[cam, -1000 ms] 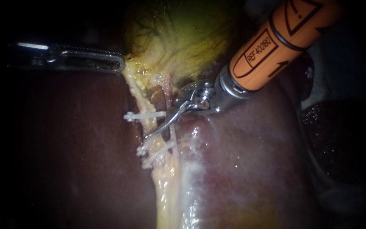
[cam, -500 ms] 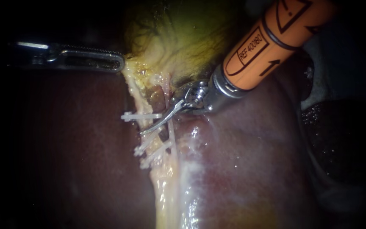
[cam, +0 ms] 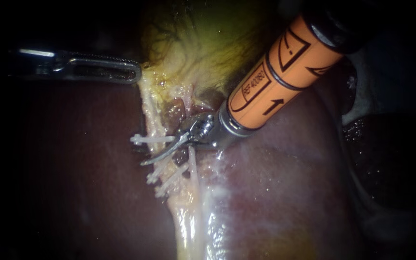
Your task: Go to the cutting position left tube
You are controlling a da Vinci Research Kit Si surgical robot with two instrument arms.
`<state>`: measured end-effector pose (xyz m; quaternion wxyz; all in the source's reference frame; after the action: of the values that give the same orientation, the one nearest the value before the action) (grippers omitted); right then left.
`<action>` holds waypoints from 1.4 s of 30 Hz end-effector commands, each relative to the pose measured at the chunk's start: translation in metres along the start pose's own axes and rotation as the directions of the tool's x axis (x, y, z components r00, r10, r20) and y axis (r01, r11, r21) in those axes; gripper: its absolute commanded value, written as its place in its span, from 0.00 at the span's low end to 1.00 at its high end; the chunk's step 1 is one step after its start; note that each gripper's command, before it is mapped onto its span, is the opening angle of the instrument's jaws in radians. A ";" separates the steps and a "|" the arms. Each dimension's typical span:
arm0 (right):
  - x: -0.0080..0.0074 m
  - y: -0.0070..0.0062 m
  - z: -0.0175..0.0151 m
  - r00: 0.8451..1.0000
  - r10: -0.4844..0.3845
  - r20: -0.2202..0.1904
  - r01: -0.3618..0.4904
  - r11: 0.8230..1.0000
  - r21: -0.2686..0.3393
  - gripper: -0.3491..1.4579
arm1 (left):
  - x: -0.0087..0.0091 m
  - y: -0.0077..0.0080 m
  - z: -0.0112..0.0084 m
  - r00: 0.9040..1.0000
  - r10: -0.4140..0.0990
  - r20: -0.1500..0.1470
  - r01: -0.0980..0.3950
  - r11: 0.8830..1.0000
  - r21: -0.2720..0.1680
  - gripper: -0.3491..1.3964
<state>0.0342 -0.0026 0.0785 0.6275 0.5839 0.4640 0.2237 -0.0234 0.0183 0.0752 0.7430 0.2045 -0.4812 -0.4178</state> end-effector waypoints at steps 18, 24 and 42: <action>0.0003 -0.0001 0.0010 0.858 -0.502 -0.108 0.496 0.864 -0.082 0.55 | -0.0001 0.0000 -0.0001 1.000 0.000 0.000 0.000 1.000 0.001 0.00; 0.0000 -0.0006 0.0026 0.790 -0.605 -0.102 0.589 0.795 -0.146 0.63 | -0.0001 0.0000 -0.0002 1.000 0.000 -0.001 0.000 1.000 0.001 0.00; 0.0003 -0.0011 0.0042 0.738 -0.670 -0.084 0.646 0.736 -0.203 0.79 | -0.0001 0.0000 -0.0003 1.000 -0.001 -0.001 0.001 1.000 0.001 0.00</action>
<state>0.0375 -0.0049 0.0768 0.6738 0.3090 0.6680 0.0656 -0.0232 0.0184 0.0750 0.7430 0.2054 -0.4811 -0.4175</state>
